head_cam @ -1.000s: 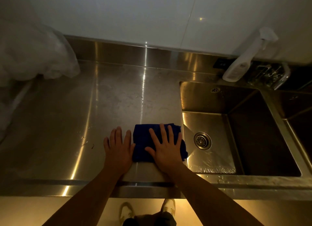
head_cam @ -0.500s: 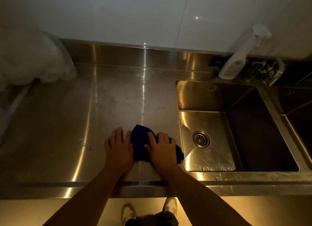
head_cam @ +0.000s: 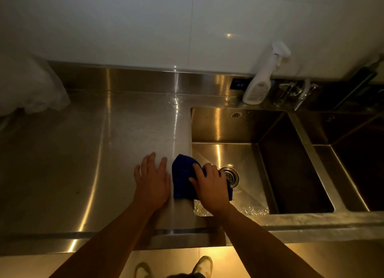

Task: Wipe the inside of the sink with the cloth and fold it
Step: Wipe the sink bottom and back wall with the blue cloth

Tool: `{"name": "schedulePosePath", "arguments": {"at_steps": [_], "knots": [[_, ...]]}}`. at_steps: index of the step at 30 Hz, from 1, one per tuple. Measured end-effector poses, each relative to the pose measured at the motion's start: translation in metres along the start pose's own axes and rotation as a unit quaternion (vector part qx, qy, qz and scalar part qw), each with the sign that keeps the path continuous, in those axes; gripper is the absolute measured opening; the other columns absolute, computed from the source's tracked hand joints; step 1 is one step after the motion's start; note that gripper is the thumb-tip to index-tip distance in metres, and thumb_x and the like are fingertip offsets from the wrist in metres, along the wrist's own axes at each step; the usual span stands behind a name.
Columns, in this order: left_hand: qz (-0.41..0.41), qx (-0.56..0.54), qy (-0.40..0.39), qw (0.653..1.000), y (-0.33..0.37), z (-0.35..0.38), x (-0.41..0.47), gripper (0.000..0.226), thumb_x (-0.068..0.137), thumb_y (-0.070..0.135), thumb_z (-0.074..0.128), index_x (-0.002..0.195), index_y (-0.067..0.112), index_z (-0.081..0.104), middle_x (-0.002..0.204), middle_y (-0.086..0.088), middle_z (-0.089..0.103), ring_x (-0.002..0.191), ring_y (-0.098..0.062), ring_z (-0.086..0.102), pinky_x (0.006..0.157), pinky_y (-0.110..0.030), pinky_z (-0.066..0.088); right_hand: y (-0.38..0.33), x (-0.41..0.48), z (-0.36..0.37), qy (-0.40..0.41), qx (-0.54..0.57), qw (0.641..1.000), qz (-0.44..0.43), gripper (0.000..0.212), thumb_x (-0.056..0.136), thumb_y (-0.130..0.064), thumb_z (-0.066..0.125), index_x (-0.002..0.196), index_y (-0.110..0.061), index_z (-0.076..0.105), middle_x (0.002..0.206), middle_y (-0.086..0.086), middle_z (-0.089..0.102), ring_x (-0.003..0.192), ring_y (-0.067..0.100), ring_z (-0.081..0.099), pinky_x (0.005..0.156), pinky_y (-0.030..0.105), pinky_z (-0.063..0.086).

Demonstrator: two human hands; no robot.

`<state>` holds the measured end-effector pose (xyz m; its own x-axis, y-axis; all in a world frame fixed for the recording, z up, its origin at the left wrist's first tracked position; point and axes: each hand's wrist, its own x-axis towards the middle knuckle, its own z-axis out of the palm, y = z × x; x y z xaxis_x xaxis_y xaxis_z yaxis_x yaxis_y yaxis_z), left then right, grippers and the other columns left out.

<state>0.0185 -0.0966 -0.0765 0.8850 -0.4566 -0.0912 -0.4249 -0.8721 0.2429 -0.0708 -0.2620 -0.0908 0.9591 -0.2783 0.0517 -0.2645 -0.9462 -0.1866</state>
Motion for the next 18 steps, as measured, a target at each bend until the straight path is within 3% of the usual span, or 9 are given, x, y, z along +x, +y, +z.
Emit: {"name": "schedulePosePath", "arguments": {"at_steps": [12, 18], "knots": [[0.041, 0.020, -0.013, 0.999, 0.074, 0.008, 0.020, 0.055, 0.098, 0.047, 0.026, 0.149, 0.027, 0.020, 0.159, -0.008, 0.009, 0.146, -0.026, 0.006, 0.116, -0.050, 0.011, 0.085, -0.010, -0.027, -0.038, -0.027, 0.998, 0.042, 0.042, 0.101, -0.046, 0.032, 0.137, -0.024, 0.037, 0.123, 0.007, 0.050, 0.112, 0.025, 0.050, 0.099, 0.041, 0.039], [0.081, 0.001, -0.015, 0.997, 0.108, 0.013, 0.027, 0.053, 0.098, 0.046, 0.030, 0.146, 0.024, 0.028, 0.158, -0.010, 0.013, 0.146, -0.027, 0.008, 0.116, -0.049, 0.007, 0.119, -0.021, -0.030, -0.043, -0.033, 0.996, 0.066, 0.041, 0.101, -0.046, 0.032, 0.135, -0.024, 0.038, 0.121, 0.006, 0.051, 0.110, 0.023, 0.050, 0.097, 0.041, 0.040]]}}
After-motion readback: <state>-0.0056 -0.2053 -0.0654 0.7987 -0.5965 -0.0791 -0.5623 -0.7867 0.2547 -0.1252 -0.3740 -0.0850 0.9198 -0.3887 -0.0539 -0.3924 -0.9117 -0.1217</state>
